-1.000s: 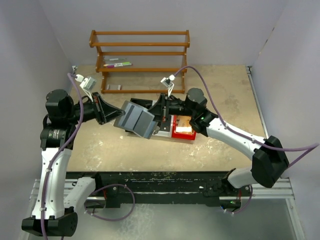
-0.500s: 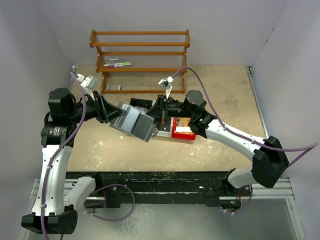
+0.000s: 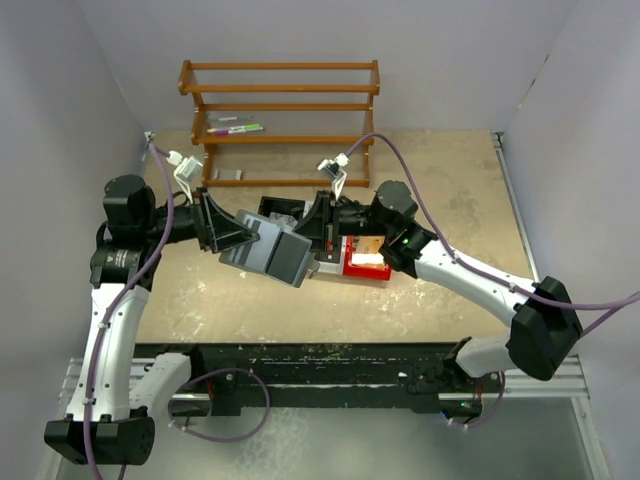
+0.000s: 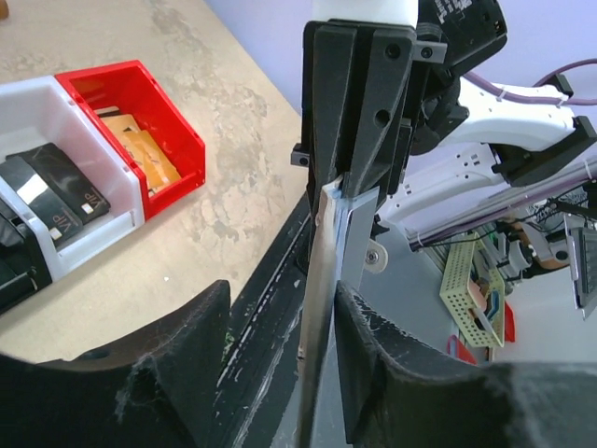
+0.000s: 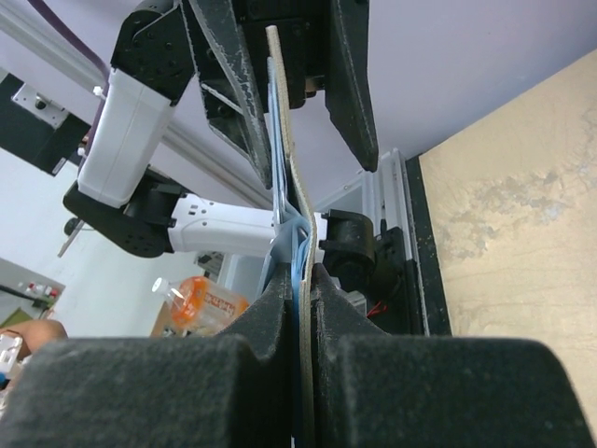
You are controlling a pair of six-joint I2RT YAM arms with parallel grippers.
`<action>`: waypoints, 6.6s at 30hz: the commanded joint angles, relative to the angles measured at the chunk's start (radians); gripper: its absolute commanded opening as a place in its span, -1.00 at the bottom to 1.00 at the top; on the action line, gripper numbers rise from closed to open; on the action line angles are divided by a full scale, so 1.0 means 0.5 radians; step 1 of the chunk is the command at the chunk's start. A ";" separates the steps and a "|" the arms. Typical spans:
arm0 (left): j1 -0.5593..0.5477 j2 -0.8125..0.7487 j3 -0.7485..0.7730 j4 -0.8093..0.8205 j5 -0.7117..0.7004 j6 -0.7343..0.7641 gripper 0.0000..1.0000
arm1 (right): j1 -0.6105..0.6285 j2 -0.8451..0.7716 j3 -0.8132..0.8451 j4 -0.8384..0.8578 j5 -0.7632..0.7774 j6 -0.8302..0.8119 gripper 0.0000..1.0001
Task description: Take the credit cards out of the card holder
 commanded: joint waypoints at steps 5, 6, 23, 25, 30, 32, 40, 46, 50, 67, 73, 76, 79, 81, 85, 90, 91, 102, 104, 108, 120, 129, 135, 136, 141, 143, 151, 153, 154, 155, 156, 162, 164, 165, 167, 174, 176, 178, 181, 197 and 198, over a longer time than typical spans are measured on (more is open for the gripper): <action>0.002 -0.058 -0.063 0.106 0.101 -0.053 -0.44 | 0.011 -0.051 0.059 0.222 -0.038 0.049 -1.00; 0.002 -0.055 -0.049 0.107 0.103 -0.044 -0.55 | 0.011 -0.050 0.056 0.186 -0.045 0.036 -1.00; 0.000 -0.006 0.147 -0.125 0.389 0.301 -1.00 | -0.474 -0.094 0.676 -1.454 -0.203 -1.213 0.26; -0.002 0.004 0.139 -0.130 0.426 0.300 -1.00 | -0.467 -0.032 0.768 -1.333 -0.276 -1.185 0.26; -0.041 0.032 0.114 -0.168 0.435 0.313 -1.00 | -0.201 0.158 0.965 -1.214 -0.421 -1.134 0.29; -0.068 0.037 0.103 -0.177 0.431 0.327 -1.00 | -0.099 0.263 1.082 -1.350 -0.428 -1.247 0.29; -0.090 0.094 0.174 -0.397 0.417 0.559 -1.00 | 0.027 0.350 1.063 -1.229 -0.547 -1.165 -0.14; -0.092 0.134 0.187 -0.414 0.347 0.608 -1.00 | 0.053 0.380 1.008 -1.193 -0.552 -1.113 -0.86; -0.092 0.148 0.214 -0.381 0.245 0.601 -0.80 | 0.048 0.372 0.935 -1.138 -0.494 -0.995 -1.00; -0.092 -0.050 -0.220 0.493 0.101 -0.307 0.68 | -0.014 -0.238 -0.231 0.744 1.079 0.234 -1.00; -0.092 -0.086 -0.281 0.809 0.070 -0.641 0.04 | 0.063 -0.191 -0.280 0.788 1.081 0.246 -1.00; -0.089 -0.077 -0.273 0.815 0.070 -0.646 -0.25 | 0.069 -0.181 -0.313 0.814 1.005 0.254 -1.00; -0.086 -0.077 -0.267 0.752 0.077 -0.586 -0.44 | 0.069 -0.204 -0.345 0.778 0.916 0.225 -1.00; -0.086 -0.075 -0.260 0.709 0.084 -0.546 -0.61 | 0.069 -0.236 -0.364 0.720 0.859 0.179 -1.00; -0.083 -0.068 -0.238 0.635 0.135 -0.455 -0.91 | 0.044 -0.215 -0.281 0.512 0.455 0.108 -0.42; -0.086 -0.016 -0.180 0.440 0.249 -0.263 -0.98 | -0.007 -0.015 0.179 -0.014 -0.280 -0.235 0.06; -0.086 -0.004 -0.168 0.403 0.276 -0.229 -0.98 | -0.014 0.037 0.268 -0.142 -0.366 -0.304 0.07; -0.086 0.042 0.009 0.032 0.286 0.135 -0.38 | -0.083 0.273 0.627 -0.488 -0.651 -0.483 -1.00; -0.086 0.040 -0.015 0.071 0.256 0.091 0.29 | -0.120 0.222 0.567 -0.342 -0.480 -0.385 -1.00; -0.086 -0.025 -0.174 0.313 0.196 -0.120 0.65 | -0.136 0.029 0.231 0.350 0.216 -0.031 -1.00; -0.086 -0.111 -0.516 1.139 0.163 -0.929 0.09 | 0.175 -0.093 -0.360 1.219 1.319 0.114 -1.00; -0.086 -0.135 -0.517 1.209 0.344 -0.943 -0.54 | 0.247 -0.100 -0.477 1.288 1.529 0.106 -1.00; -0.086 -0.168 -0.467 1.200 0.420 -0.904 -0.53 | 0.243 -0.083 -0.478 1.149 1.405 0.313 -0.76; -0.086 -0.171 -0.460 1.199 0.426 -0.896 -0.55 | 0.242 -0.072 -0.478 1.149 1.372 0.342 -0.61; -0.086 -0.155 -0.358 0.950 0.433 -0.658 -0.87 | 0.199 -0.084 -0.493 1.056 1.144 0.413 -0.35; -0.086 -0.143 -0.295 0.791 0.421 -0.513 -0.97 | 0.133 -0.127 -0.485 0.935 1.013 0.426 -0.33; -0.086 -0.118 -0.209 0.545 0.422 -0.263 -1.00 | -0.438 -0.368 -0.285 0.042 0.326 0.273 0.06; -0.086 -0.107 -0.182 0.455 0.417 -0.171 -1.00 | -0.544 -0.418 -0.105 -0.333 0.199 0.030 0.10; -0.084 -0.099 -0.170 0.413 0.414 -0.126 -1.00 | -0.564 -0.431 0.033 -0.579 0.154 -0.126 0.11; -0.085 -0.088 -0.153 0.350 0.408 -0.066 -1.00 | -0.566 -0.435 0.189 -0.800 0.128 -0.305 0.12; -0.086 -0.076 -0.138 0.301 0.398 -0.015 -1.00 | -0.568 -0.434 0.326 -1.048 0.115 -0.472 0.12; -0.086 0.007 -0.044 0.049 0.351 0.259 -1.00 | -0.538 -0.414 0.687 -1.315 -0.058 -0.700 0.10; -0.086 0.025 -0.039 0.018 0.348 0.292 -1.00 | -0.438 -0.371 0.680 -1.241 -0.095 -0.656 0.07; -0.086 0.030 -0.038 0.010 0.349 0.299 -1.00 | -0.367 -0.337 0.689 -1.233 -0.092 -0.658 0.06; -0.086 0.035 -0.043 -0.003 0.346 0.318 -1.00 | -0.242 -0.238 0.747 -1.270 -0.098 -0.703 0.05; -0.086 0.046 -0.029 -0.046 0.389 0.364 -1.00 | -0.136 0.026 0.890 -1.311 -0.259 -0.738 -0.03; -0.086 0.052 -0.017 -0.079 0.412 0.399 -1.00 | -0.136 0.069 0.906 -1.320 -0.306 -0.737 -0.07; -0.085 0.064 0.004 -0.137 0.450 0.454 -1.00 | -0.136 0.099 0.909 -1.317 -0.354 -0.739 -0.10; -0.086 0.078 0.021 -0.202 0.491 0.513 -1.00 | -0.136 0.136 0.906 -1.320 -0.407 -0.744 -0.14; -0.085 0.079 0.065 -0.295 0.568 0.598 -1.00 | -0.096 0.289 1.007 -1.231 -0.529 -0.703 -0.27; -0.086 0.080 0.069 -0.297 0.569 0.597 -1.00 | -0.089 0.293 1.004 -1.218 -0.531 -0.697 -0.27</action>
